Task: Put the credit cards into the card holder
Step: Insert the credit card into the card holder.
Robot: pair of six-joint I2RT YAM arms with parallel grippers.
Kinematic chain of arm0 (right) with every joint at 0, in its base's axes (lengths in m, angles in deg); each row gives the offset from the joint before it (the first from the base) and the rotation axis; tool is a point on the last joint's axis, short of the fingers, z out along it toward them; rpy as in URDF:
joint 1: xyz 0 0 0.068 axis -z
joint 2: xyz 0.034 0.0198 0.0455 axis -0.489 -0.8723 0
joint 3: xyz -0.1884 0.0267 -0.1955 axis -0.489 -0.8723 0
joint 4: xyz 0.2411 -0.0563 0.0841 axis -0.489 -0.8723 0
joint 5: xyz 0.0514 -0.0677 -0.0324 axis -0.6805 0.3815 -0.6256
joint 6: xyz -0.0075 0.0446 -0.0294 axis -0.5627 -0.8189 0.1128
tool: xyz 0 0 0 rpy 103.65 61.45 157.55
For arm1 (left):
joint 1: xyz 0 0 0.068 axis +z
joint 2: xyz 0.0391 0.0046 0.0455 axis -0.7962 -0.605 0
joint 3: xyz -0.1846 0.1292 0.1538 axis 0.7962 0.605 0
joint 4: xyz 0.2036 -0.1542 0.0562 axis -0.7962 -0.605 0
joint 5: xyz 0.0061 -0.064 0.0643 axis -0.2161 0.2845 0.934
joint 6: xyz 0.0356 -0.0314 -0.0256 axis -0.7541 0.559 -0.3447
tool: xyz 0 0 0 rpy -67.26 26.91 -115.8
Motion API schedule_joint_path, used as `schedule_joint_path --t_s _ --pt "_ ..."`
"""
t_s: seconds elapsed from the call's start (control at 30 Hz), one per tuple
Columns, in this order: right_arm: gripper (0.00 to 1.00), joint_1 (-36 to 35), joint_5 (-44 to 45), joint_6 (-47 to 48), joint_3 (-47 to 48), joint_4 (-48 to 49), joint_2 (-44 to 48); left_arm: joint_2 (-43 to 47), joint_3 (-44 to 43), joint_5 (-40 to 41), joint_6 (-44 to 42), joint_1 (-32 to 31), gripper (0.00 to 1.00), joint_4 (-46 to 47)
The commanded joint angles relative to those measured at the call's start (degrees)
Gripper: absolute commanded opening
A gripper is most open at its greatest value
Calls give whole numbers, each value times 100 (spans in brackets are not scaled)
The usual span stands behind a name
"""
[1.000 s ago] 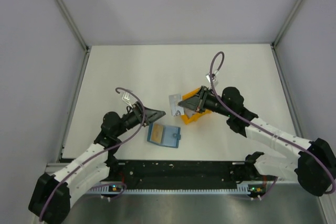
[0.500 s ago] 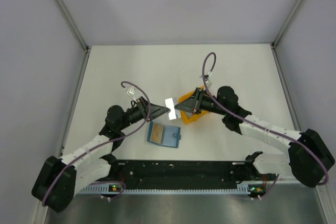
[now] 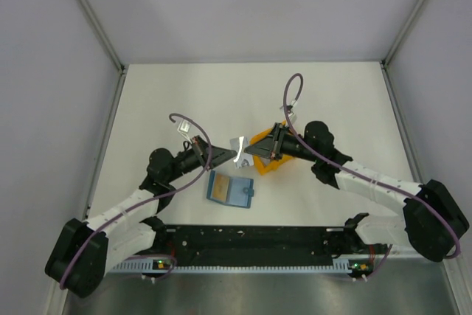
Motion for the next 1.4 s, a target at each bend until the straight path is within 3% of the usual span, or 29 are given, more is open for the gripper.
schedule_joint_path --t_s 0.0,0.1,0.2,0.33,0.47,0.67,0.73,1.13,1.37 --pt "0 -40 -11 58 37 127 -29 4 -271 -258 -49 -9 0 435" --pt "2 -48 -10 94 55 56 -38 5 -245 -294 -84 -9 0 373" --pt "22 -40 -37 155 90 -58 -29 13 -245 -329 -163 0 0 154" --pt "34 -39 130 278 90 -321 58 57 -218 -294 -268 0 0 -74" --pt "41 -13 621 602 99 -927 357 197 -332 -136 -689 -9 0 -1258" --pt "41 -22 1448 1349 230 -2561 692 321 -1201 637 -1954 9 0 -4999" --pt "41 -65 1283 1412 240 -2791 543 303 -1395 691 -2280 9 0 -5557" --pt "26 -927 992 972 283 -1922 -1135 -22 -1308 848 -2870 9 0 -6552" --pt "18 -1129 903 1069 459 -1711 -1611 -153 -1203 1016 -2853 9 0 -6246"
